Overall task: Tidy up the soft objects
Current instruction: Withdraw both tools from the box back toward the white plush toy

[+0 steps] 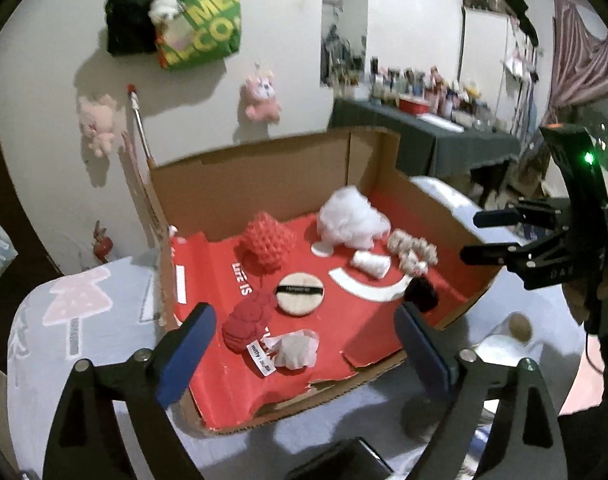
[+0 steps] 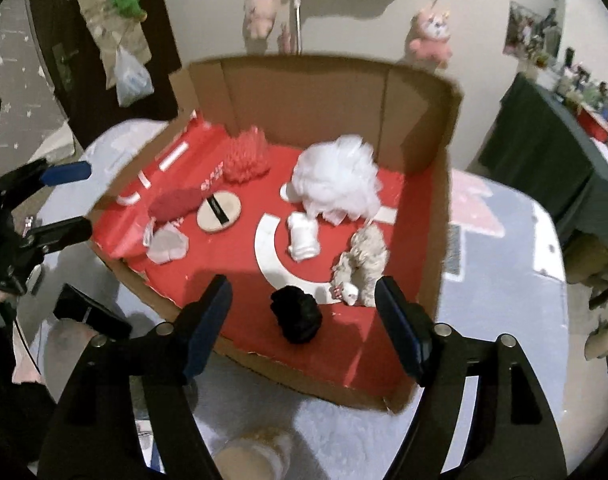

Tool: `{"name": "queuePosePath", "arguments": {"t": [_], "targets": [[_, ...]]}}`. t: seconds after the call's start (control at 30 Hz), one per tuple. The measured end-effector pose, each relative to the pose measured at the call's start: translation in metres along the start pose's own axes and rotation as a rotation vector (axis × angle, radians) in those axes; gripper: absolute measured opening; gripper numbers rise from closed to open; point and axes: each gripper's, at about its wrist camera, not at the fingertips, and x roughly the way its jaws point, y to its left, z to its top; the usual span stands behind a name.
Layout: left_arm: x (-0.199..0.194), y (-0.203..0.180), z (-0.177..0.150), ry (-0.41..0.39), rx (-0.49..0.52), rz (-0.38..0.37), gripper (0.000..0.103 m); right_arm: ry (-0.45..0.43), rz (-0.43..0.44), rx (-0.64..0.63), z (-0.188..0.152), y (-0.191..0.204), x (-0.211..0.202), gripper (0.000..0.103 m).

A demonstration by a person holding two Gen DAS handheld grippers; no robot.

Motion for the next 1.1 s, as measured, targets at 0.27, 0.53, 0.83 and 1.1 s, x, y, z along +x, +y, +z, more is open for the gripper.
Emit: {"name": "queuePosePath", "arguments": {"t": [0.27,0.53,0.83,1.1], "targets": [[-0.044,-0.021,-0.017,-0.123,-0.023,0.055,0.102,-0.148,-0.018,0.0,-0.022,0.022,-0.052,0.08],[-0.079,-0.044,-0.043,-0.237,-0.064,0.072,0.103,-0.294,-0.073,-0.015,-0.06,0.048,-0.098,0.088],[-0.097,-0.069,-0.083,-0.298,-0.091,0.09,0.103,-0.388,-0.106,0.02,-0.107,0.066,-0.125,0.09],[-0.097,-0.085,-0.116,-0.329,-0.105,0.105,0.103,-0.425,-0.136,0.063,-0.145,0.074,-0.123,0.09]]}}
